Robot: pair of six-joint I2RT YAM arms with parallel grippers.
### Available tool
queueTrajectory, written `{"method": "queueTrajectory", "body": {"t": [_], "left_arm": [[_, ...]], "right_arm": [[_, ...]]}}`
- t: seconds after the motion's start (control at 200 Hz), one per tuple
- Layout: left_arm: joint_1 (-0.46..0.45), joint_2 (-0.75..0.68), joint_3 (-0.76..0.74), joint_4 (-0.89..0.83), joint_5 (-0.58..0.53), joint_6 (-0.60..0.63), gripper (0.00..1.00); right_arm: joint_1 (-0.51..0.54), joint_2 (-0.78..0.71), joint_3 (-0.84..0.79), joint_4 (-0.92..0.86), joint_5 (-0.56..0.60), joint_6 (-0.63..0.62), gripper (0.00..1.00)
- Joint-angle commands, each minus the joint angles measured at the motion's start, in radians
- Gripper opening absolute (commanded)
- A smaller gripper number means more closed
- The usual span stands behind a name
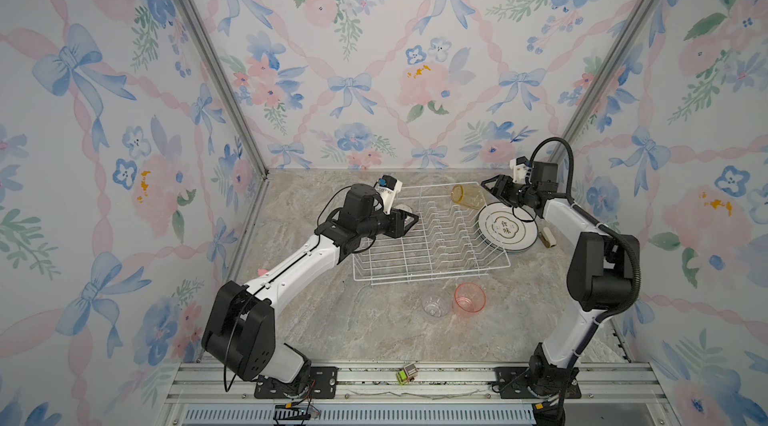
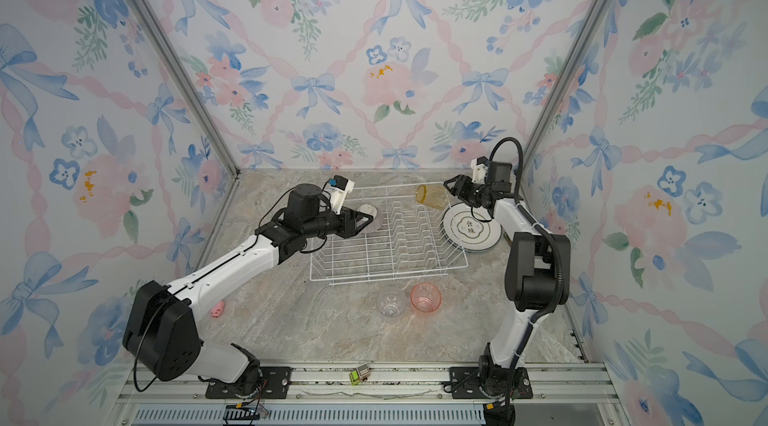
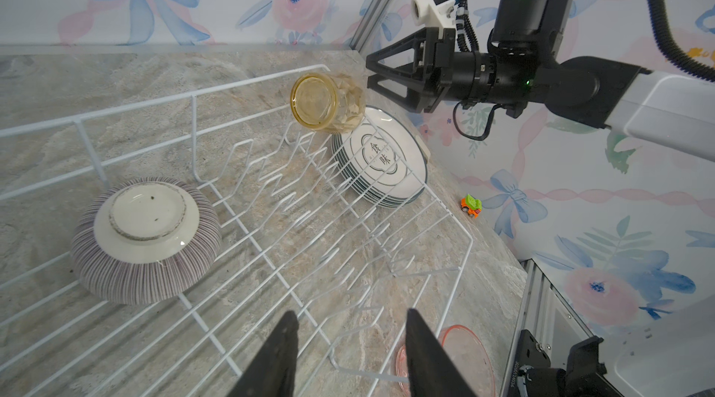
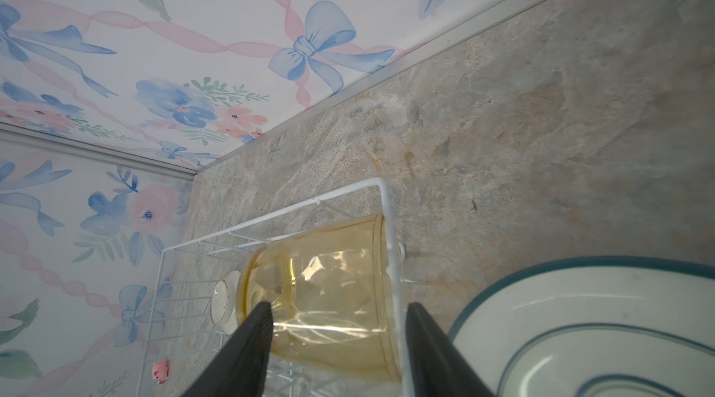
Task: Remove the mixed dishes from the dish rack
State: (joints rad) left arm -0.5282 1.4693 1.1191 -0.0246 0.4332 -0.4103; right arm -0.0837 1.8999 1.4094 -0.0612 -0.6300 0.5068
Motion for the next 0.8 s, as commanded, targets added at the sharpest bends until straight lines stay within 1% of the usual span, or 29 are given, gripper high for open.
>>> {"method": "queueTrajectory", "body": {"t": [0.0, 0.125, 0.27, 0.355, 0.57, 0.795], "left_arm": [[0.002, 0.016, 0.029, -0.021, -0.013, 0.025, 0.45], [0.004, 0.017, 0.032, -0.021, -0.015, 0.026, 0.45], [0.005, 0.022, 0.034, -0.021, -0.013, 0.027, 0.45], [0.005, 0.021, 0.029, -0.021, -0.014, 0.027, 0.45], [0.01, 0.008, 0.02, -0.021, -0.016, 0.027, 0.45], [0.011, 0.003, 0.013, -0.021, -0.015, 0.027, 0.45]], "right_arm": [[-0.013, 0.035, 0.018, 0.069, -0.074, 0.048, 0.57], [-0.015, 0.04, 0.011, 0.096, -0.093, 0.055, 0.57], [-0.014, 0.05, -0.004, 0.178, -0.142, 0.108, 0.55], [-0.014, 0.057, -0.007, 0.188, -0.153, 0.111, 0.55], [-0.013, 0.051, -0.02, 0.178, -0.135, 0.111, 0.55], [-0.014, 0.048, -0.02, 0.146, -0.108, 0.085, 0.55]]}}
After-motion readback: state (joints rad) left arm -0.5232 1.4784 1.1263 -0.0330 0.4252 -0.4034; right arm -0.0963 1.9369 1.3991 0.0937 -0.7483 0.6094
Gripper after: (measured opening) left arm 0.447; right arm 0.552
